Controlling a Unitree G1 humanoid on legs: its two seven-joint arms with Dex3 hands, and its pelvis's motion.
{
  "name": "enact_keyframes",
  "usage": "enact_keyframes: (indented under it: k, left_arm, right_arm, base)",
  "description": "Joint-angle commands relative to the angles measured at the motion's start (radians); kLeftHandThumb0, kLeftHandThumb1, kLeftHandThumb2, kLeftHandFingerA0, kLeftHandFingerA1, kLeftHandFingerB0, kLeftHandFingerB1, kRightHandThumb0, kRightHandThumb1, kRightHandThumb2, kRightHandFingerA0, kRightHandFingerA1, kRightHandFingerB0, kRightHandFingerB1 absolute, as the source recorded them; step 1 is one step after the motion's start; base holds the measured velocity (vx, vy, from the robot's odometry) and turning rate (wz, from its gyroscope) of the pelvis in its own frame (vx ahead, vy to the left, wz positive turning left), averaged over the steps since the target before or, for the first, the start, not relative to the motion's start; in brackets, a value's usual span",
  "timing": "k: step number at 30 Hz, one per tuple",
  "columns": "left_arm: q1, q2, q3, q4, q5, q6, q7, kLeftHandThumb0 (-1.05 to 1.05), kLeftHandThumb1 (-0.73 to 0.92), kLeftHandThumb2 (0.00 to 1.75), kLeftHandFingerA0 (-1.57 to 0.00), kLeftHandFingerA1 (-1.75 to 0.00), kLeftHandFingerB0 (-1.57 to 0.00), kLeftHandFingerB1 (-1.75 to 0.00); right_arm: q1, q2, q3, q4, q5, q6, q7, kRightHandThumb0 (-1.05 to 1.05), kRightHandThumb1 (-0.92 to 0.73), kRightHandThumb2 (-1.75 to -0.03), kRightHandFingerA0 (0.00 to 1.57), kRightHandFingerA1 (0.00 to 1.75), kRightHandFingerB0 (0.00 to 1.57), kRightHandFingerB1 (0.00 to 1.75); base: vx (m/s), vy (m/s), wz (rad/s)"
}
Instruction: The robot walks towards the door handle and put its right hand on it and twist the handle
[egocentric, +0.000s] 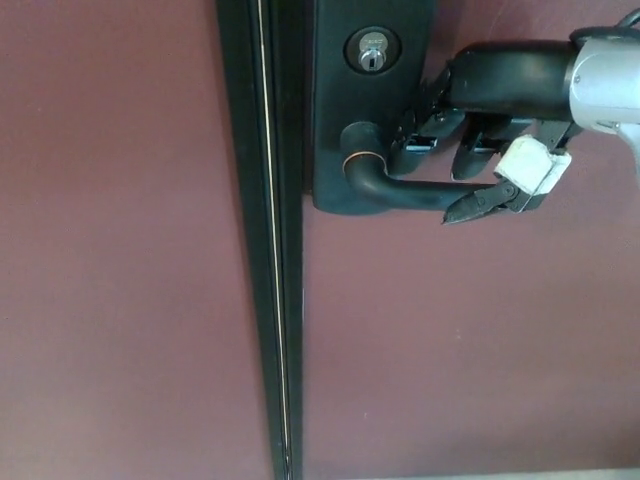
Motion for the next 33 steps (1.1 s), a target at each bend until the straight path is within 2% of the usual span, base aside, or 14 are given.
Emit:
enact_keyframes:
  k: [1, 20, 21, 24, 25, 26, 28, 33]
  left_arm:
    - [0.006, 0.002, -0.004, 0.003, 0.014, -0.002, -0.005, -0.33, 0.58, 0.58, -0.73, -0.53, -0.67, -0.67]
    - [0.015, -0.001, -0.004, 0.0, 0.014, -0.006, -0.005, -0.33, 0.58, 0.58, -0.73, -0.54, -0.67, -0.67]
    - [0.015, 0.001, -0.01, -0.001, 0.02, -0.007, -0.003, -0.33, 0.58, 0.58, -0.73, -0.54, -0.67, -0.67]
    - [0.016, 0.0, -0.005, -0.001, 0.011, -0.004, -0.012, -0.33, 0.58, 0.58, -0.73, -0.54, -0.67, -0.67]
    - [0.016, 0.0, -0.004, 0.0, 0.01, -0.003, -0.012, -0.33, 0.58, 0.58, -0.73, -0.54, -0.67, -0.67]
    - [0.014, -0.001, -0.006, 0.001, 0.013, -0.002, -0.01, -0.33, 0.58, 0.58, -0.73, -0.54, -0.67, -0.67]
    - [0.013, 0.0, -0.01, 0.002, 0.017, -0.001, -0.01, -0.33, 0.58, 0.58, -0.73, -0.54, -0.67, -0.67]
    - [0.024, 0.001, -0.009, 0.001, 0.013, -0.01, -0.015, -0.32, 0.57, 0.57, -0.73, -0.54, -0.68, -0.67]
  right_arm:
    - [0.027, 0.012, 0.008, 0.03, -0.052, 0.003, 0.021, -0.53, -0.45, -0.75, 0.59, 0.57, 0.36, 0.45]
    - [0.083, 0.069, 0.033, 0.079, -0.127, 0.015, 0.051, -0.49, -0.45, -0.73, 0.63, 0.58, 0.41, 0.46]
    - [0.093, 0.065, 0.028, 0.082, -0.126, -0.009, 0.046, -0.36, -0.52, -0.55, 0.72, 0.5, 0.5, 0.38]
    - [0.126, 0.059, 0.006, 0.076, -0.126, -0.063, 0.026, -0.26, -0.53, -0.56, 0.77, 0.52, 0.68, 0.44]
    - [0.132, 0.059, -0.001, 0.076, -0.126, -0.074, 0.021, -0.26, -0.53, -0.56, 0.77, 0.52, 0.68, 0.44]
    - [0.154, 0.058, -0.018, 0.075, -0.123, -0.104, -0.001, -0.22, -0.53, -0.56, 0.82, 0.53, 0.78, 0.48]
    - [0.178, 0.066, -0.043, 0.079, -0.124, -0.136, -0.03, -0.2, -0.53, -0.56, 0.84, 0.53, 0.83, 0.51]
    - [0.21, 0.086, -0.073, 0.078, -0.139, -0.146, -0.065, -0.17, -0.53, -0.55, 0.87, 0.54, 0.8, 0.53]
  base:
    - [0.0, 0.0, 0.0]
    - [0.0, 0.0, 0.0]
    - [0.0, 0.0, 0.0]
    - [0.0, 0.0, 0.0]
    - [0.0, 0.0, 0.0]
    - [0.0, 0.0, 0.0]
    - [0.0, 0.0, 0.0]
    - [0.0, 0.0, 0.0]
